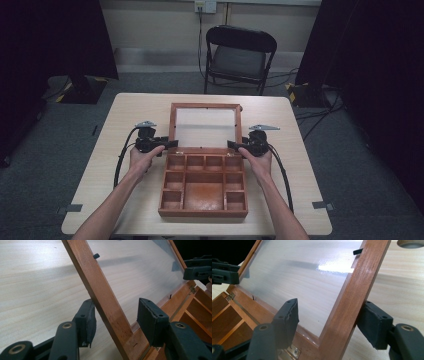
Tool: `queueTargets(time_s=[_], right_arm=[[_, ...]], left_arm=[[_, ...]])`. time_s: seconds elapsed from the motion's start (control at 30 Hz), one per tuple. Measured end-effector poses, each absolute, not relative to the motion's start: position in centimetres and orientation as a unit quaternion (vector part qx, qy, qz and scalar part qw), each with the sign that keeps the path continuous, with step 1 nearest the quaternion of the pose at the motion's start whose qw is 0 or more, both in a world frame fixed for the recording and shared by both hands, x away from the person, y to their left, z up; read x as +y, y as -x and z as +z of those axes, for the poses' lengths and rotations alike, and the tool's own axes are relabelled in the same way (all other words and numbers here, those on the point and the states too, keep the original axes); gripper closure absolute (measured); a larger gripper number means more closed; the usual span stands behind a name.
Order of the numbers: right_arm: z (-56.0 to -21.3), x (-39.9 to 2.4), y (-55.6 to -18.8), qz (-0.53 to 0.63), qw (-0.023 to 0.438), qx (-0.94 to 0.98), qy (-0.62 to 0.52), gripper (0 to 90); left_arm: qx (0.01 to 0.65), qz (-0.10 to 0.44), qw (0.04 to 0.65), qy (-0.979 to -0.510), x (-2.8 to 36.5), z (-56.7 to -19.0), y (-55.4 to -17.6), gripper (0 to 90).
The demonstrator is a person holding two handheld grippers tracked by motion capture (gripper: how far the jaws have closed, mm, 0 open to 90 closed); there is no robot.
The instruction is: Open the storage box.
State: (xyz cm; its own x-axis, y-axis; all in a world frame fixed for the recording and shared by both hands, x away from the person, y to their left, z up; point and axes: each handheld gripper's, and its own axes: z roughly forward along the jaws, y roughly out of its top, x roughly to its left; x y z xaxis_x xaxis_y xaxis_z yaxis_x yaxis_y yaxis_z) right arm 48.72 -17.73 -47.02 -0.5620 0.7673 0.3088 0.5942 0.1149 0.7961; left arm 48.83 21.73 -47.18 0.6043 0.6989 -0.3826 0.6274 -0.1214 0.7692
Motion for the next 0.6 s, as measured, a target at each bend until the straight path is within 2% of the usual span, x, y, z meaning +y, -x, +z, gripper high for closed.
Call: queueTargets(time_s=[0.27,0.33,0.43,0.53,0.6], right_arm=[[-47.5,-17.9,-49.0,0.483,0.072,0.734,-0.472,32.3],[-47.7,-17.9,-49.0,0.472,0.065,0.740,-0.475,29.9],[-47.8,-18.0,-48.9,0.469,0.064,0.740,-0.478,29.8],[-47.8,-18.2,-49.0,0.471,0.055,0.734,-0.486,28.4],[-47.9,-18.2,-49.1,0.469,0.056,0.736,-0.486,28.2]], left_arm=[[0.460,0.043,0.490,-0.740,21.6,-47.7,-48.8,45.3],[0.468,0.021,0.500,-0.728,21.9,-48.3,-48.9,44.4],[0.469,0.020,0.499,-0.728,22.0,-48.4,-49.0,42.4],[0.463,0.048,0.483,-0.742,21.8,-48.1,-48.9,45.0],[0.463,0.043,0.481,-0.743,21.8,-48.2,-48.9,45.6]])
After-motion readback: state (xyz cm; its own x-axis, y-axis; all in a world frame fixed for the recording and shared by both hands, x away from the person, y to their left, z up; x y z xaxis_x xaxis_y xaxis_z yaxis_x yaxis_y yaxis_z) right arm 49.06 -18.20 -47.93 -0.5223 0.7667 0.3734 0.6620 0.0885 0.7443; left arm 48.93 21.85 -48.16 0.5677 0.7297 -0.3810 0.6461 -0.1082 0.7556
